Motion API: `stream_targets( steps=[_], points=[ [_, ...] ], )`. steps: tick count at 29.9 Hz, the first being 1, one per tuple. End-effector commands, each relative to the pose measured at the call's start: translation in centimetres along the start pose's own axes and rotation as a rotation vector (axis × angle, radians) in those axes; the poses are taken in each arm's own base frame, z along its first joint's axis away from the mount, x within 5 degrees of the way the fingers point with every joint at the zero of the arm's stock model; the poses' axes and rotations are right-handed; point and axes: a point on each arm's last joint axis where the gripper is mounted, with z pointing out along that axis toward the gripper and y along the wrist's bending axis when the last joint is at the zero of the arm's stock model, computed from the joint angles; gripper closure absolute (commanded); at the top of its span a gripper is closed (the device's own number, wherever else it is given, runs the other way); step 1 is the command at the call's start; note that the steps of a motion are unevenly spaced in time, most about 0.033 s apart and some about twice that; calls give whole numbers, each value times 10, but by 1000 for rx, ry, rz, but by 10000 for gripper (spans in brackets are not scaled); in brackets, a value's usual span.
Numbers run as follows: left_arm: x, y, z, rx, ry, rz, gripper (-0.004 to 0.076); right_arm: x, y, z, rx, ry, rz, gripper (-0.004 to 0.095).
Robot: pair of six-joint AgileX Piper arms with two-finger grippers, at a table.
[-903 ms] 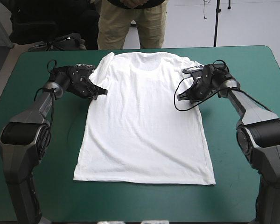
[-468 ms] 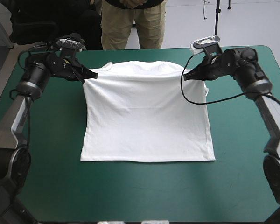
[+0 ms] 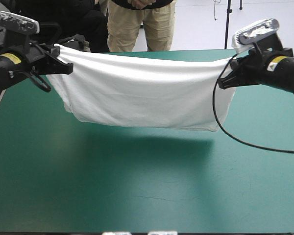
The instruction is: Fold the cloth
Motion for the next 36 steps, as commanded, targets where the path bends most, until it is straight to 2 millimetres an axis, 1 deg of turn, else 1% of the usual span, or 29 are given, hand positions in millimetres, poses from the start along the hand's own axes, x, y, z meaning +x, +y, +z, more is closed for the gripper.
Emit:
stream_targets(
  steps=[1, 2, 4, 6, 9, 11, 13, 16, 19, 21, 23, 24, 26, 29, 31, 33, 35, 36],
  points=[
    [-18, -5, -44, -14, -158, 1, 741, -9, 2, -51, 41, -156, -20, 925],
    [-18, -6, -50, -14, -170, 1, 741, -8, 3, -62, 47, -175, -23, 925],
    [-20, -7, -54, -7, -193, 13, 741, -7, 4, -76, 57, -207, -27, 925],
    [-22, -9, -56, 5, -216, 10, 741, -8, 5, -85, 68, -248, -31, 925],
    [-24, -9, -44, 35, -232, -6, 741, -11, 4, -87, 81, -284, -47, 925],
    [-25, -9, -33, 48, -237, -13, 741, -14, 2, -77, 85, -289, -58, 925],
    [-26, -5, -16, 41, -239, -25, 741, -18, 0, -62, 89, -286, -70, 925],
    [-27, 2, 13, 6, -263, -35, 741, -25, -6, -28, 94, -276, -86, 925],
    [-28, 12, 46, -46, -327, -49, 741, -33, -13, 18, 109, -294, -89, 925],
    [-30, 18, 66, -94, -394, -51, 741, -40, -21, 48, 156, -356, -108, 925],
    [-33, 24, 78, -141, -464, -45, 741, -47, -27, 69, 211, -424, -136, 925],
    [-35, 28, 83, -173, -517, -45, 741, -50, -29, 78, 231, -464, -145, 925],
    [-38, 32, 86, -220, -585, -27, 741, -55, -32, 87, 257, -542, -149, 926],
    [-41, 34, 87, -251, -638, -28, 741, -57, -34, 96, 269, -578, -148, 925],
    [-38, 33, 91, -230, -596, -27, 741, -54, -34, 102, 256, -555, -136, 925],
    [-31, 30, 97, -194, -521, -26, 741, -46, -33, 115, 226, -480, -122, 925],
    [-21, 27, 108, -145, -414, -24, 741, -36, -31, 130, 184, -372, -105, 925],
    [-12, 24, 117, -108, -329, -24, 741, -29, -30, 139, 162, -309, -99, 925]
  ],
)
